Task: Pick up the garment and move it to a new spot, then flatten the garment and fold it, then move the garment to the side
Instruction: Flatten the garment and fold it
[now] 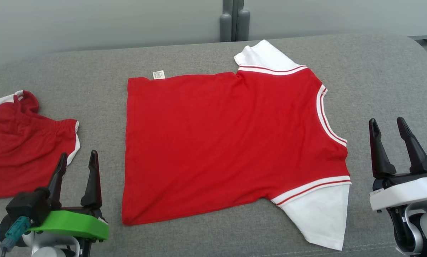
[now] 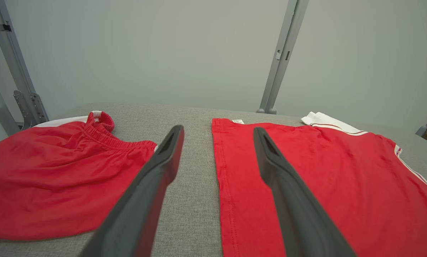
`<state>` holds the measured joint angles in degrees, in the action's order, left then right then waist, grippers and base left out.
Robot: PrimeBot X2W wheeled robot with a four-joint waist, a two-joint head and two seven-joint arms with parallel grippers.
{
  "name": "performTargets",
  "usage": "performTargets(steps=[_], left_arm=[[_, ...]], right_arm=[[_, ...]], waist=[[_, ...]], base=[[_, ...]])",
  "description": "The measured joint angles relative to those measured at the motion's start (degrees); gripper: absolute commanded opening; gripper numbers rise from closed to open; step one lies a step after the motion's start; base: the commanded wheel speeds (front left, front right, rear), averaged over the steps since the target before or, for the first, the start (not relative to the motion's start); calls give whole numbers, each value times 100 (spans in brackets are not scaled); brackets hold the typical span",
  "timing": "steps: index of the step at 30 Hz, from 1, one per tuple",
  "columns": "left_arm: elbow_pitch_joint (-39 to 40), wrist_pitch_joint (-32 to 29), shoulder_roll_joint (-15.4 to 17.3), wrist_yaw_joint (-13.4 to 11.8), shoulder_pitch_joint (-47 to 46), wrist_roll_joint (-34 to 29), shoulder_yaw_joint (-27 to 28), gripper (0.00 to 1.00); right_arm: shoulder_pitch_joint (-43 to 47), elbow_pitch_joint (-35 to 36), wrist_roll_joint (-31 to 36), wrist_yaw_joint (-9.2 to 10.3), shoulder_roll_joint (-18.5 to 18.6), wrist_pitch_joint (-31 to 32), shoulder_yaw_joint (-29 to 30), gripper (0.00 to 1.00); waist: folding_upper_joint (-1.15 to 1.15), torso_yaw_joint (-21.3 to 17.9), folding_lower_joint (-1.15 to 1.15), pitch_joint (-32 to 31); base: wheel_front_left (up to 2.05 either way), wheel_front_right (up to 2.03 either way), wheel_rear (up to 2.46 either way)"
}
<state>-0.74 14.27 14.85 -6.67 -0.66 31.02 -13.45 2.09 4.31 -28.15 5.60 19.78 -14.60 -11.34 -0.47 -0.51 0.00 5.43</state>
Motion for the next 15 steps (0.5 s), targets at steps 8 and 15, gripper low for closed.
performTargets(steps=[8, 15], left_arm=[[43, 1, -109, -16, 105, -54, 21, 100], [94, 15, -145, -11, 110, -45, 32, 100]], right_arm=[[85, -1, 86, -55, -52, 0, 63, 100], [116, -34, 136, -160, -149, 0, 58, 100]], waist=[[0, 3, 0, -12], [0, 2, 0, -5]], base=[[0, 0, 0], [0, 0, 0]])
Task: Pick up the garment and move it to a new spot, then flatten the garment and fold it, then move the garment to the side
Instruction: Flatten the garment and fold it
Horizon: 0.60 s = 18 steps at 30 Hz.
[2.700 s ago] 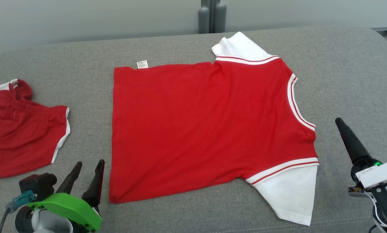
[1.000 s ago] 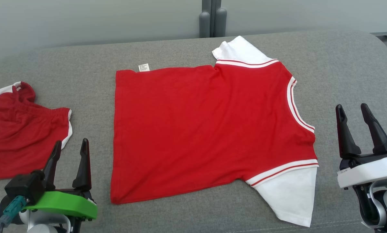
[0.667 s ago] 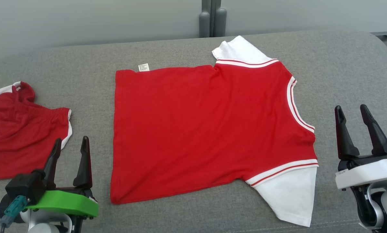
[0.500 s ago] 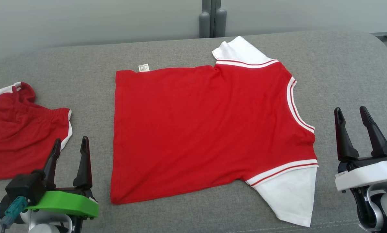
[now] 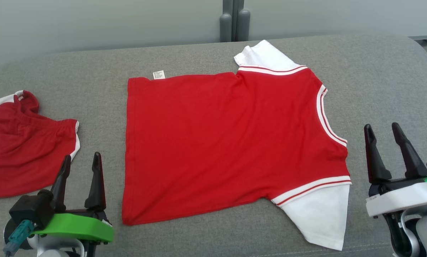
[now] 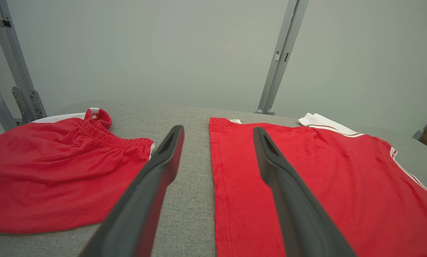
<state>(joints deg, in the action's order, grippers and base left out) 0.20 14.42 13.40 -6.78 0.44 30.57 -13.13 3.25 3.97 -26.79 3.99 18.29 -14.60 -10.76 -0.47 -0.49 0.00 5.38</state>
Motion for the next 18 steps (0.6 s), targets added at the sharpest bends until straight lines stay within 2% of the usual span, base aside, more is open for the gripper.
performTargets(steps=[4, 13, 18], left_arm=[[-12, 0, -86, 80, 44, 99, -57, 100], [-415, -268, -114, 364, 339, 331, -387, 100], [-565, -437, -78, 382, 393, 353, -436, 100]], right_arm=[[247, -252, -74, -163, 2, 0, -215, 100], [628, -680, -319, -379, 49, 212, -354, 100], [814, -844, -464, -474, 75, 308, -399, 100]], waist=[[0, 2, 0, 3], [0, -4, 0, 25], [0, -18, 0, 57]], base=[[0, 0, 0], [0, 0, 0], [0, 0, 0]])
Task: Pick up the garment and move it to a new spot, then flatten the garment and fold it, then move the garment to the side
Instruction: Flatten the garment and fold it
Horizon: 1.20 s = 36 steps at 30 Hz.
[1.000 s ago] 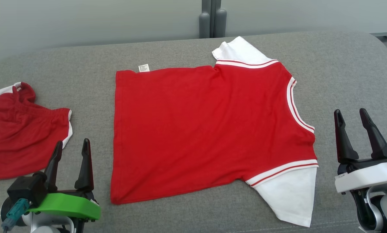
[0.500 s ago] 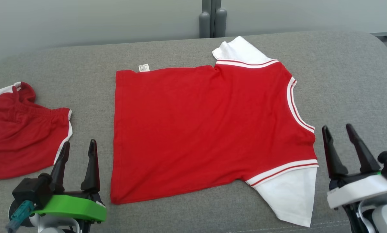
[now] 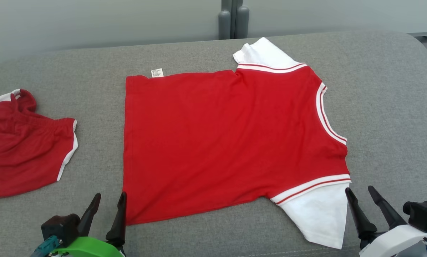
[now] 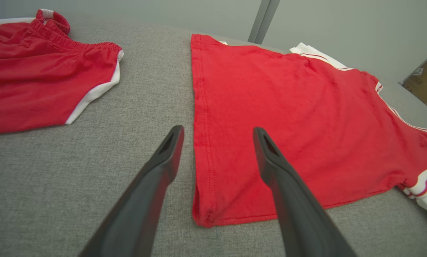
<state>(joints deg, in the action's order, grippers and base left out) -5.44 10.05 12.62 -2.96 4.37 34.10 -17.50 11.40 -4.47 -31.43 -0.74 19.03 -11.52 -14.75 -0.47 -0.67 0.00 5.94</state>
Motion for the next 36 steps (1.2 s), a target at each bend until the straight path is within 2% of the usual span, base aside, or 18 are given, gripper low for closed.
performTargets(steps=[6, 19, 27, 36], left_arm=[[-158, -192, 87, 45, 40, 53, -22, 100], [-400, -401, 93, 152, 23, 98, -107, 100], [-506, -465, 93, 183, -10, 103, -115, 100], [-650, -662, 93, 245, -166, 114, -207, 100]], right_arm=[[88, -237, -93, -178, -3, 132, -114, 100], [228, -933, -461, -380, -116, 377, -278, 100], [194, -1132, -695, -456, -302, 457, -355, 100], [53, -1339, -750, -521, -305, 558, -410, 100]], waist=[[0, -45, 0, 110], [0, -42, 0, 185], [0, -20, 0, 189], [0, 7, 0, 199]], base=[[0, 0, 0], [0, 0, 0], [0, 0, 0], [0, 0, 0]])
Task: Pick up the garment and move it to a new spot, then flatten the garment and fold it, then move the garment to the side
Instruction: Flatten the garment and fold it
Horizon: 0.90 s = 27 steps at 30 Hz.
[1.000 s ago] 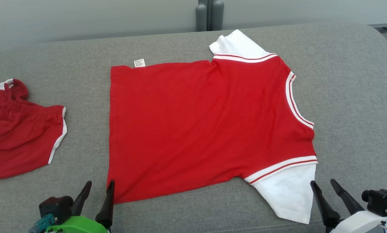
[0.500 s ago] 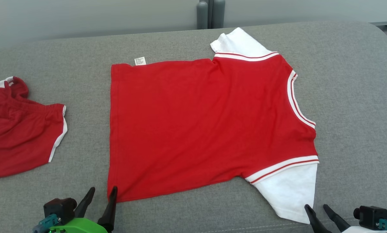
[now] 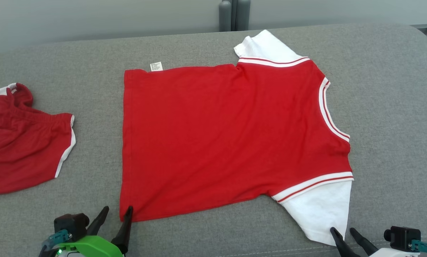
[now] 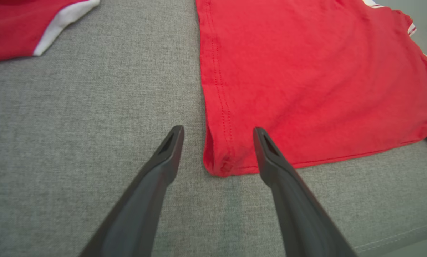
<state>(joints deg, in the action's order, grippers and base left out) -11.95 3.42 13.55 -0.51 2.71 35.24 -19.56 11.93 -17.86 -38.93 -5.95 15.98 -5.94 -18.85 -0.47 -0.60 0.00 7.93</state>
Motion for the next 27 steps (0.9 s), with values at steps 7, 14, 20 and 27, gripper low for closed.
performTargets(steps=[7, 14, 20, 27], left_arm=[[-213, -266, -3, 0, -46, 129, -40, 100], [-402, -442, -26, 52, -112, 229, -108, 100], [-444, -514, -52, 105, -166, 252, -148, 100], [-538, -589, -85, 155, -201, 293, -187, 0]], right_arm=[[-93, -122, -48, -11, -19, 24, -74, 100], [-210, -212, -97, -27, -9, 53, -155, 48], [-380, -240, -103, -59, -77, 71, -287, 0], [-439, -264, -209, -75, -110, 77, -381, 0]], waist=[[0, 26, 0, -10], [0, 23, 0, -16], [0, 1, 0, -25], [0, 0, 0, -35]], base=[[0, 0, 0], [0, 0, 0], [0, 0, 0], [0, 0, 0]])
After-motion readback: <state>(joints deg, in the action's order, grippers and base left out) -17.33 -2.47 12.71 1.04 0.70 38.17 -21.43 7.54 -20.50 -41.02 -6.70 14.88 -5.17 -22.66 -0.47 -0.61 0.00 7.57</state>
